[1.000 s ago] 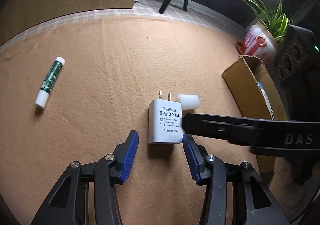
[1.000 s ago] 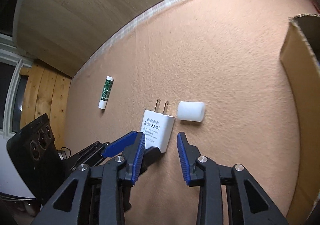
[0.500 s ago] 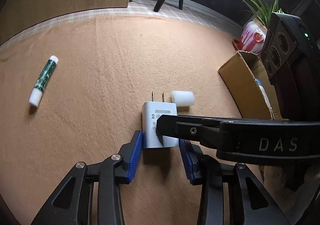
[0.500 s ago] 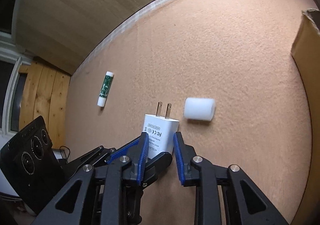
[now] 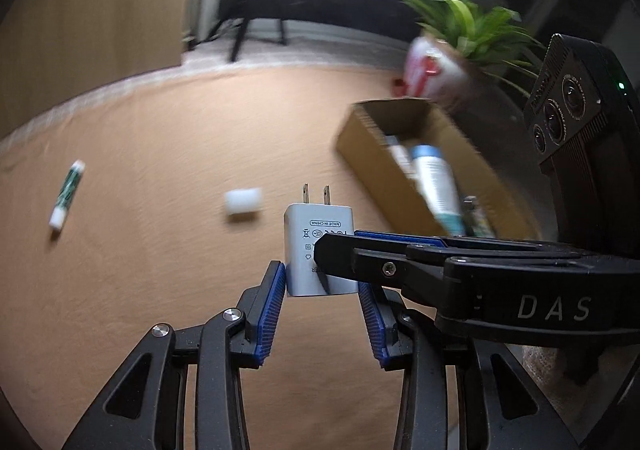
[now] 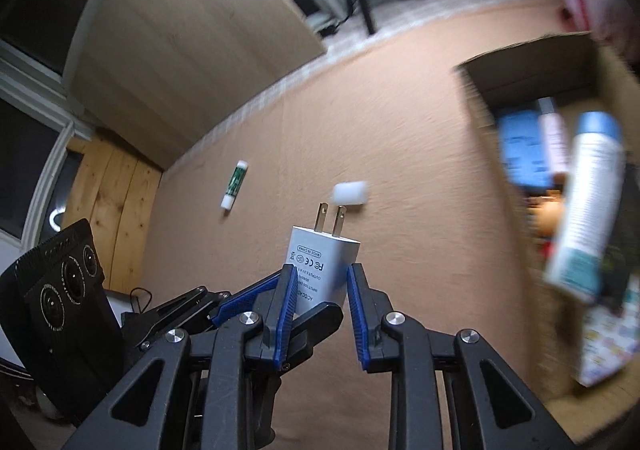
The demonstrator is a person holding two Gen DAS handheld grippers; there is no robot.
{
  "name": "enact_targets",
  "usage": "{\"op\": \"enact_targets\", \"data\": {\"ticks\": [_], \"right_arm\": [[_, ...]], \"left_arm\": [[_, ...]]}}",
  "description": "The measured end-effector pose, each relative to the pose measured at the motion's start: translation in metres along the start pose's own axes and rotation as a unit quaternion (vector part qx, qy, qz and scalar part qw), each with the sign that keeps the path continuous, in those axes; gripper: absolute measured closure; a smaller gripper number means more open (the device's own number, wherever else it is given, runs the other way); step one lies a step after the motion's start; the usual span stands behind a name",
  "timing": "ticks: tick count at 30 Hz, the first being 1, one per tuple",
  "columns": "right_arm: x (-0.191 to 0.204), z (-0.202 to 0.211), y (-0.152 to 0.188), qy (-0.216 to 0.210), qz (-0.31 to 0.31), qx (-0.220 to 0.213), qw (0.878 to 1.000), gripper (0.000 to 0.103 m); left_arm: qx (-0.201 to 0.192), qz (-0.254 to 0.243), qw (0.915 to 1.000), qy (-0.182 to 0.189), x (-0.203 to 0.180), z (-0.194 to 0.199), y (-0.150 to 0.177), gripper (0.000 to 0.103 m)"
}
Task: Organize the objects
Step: 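Carry the white charger into the box and open the right gripper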
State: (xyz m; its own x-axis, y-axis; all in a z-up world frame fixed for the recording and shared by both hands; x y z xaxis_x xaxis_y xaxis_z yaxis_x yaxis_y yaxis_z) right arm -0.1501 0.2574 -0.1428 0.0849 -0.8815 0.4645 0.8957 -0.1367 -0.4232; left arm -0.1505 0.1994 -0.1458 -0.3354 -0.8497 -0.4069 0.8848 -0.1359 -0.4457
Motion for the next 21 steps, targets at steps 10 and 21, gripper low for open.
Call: {"op": "enact_targets", "data": {"ticks": [10,21], "right_arm": [[-0.076,0.075,0.027,0.041,-0.062,-0.052,0.996,0.079],[-0.144,0.111,0.048,0.068,-0.117,-0.074,0.988,0.080]], "left_arm": [[0.024,-0.082,0.9949,0.054,-0.108,-0.024,0.010,0.062],[0.060,-0.121,0.9873,0.084,-0.187,-0.068,0.025,0.062]]}}
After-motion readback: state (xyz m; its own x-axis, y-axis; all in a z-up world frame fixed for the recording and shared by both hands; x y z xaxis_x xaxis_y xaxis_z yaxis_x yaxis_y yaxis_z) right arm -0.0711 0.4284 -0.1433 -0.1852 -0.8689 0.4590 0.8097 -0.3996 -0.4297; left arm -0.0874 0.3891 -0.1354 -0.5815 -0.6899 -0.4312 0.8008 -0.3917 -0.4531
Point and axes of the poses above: each gripper's, at about its wrist camera, not at the fingertips, and z roughly against the way its jaws point, x to its left, y to its underside, the point moved 9 cm from there along -z, roughly the way its jaws point, and after that the axes turned 10 degrees about z, right-handed, at the moved point
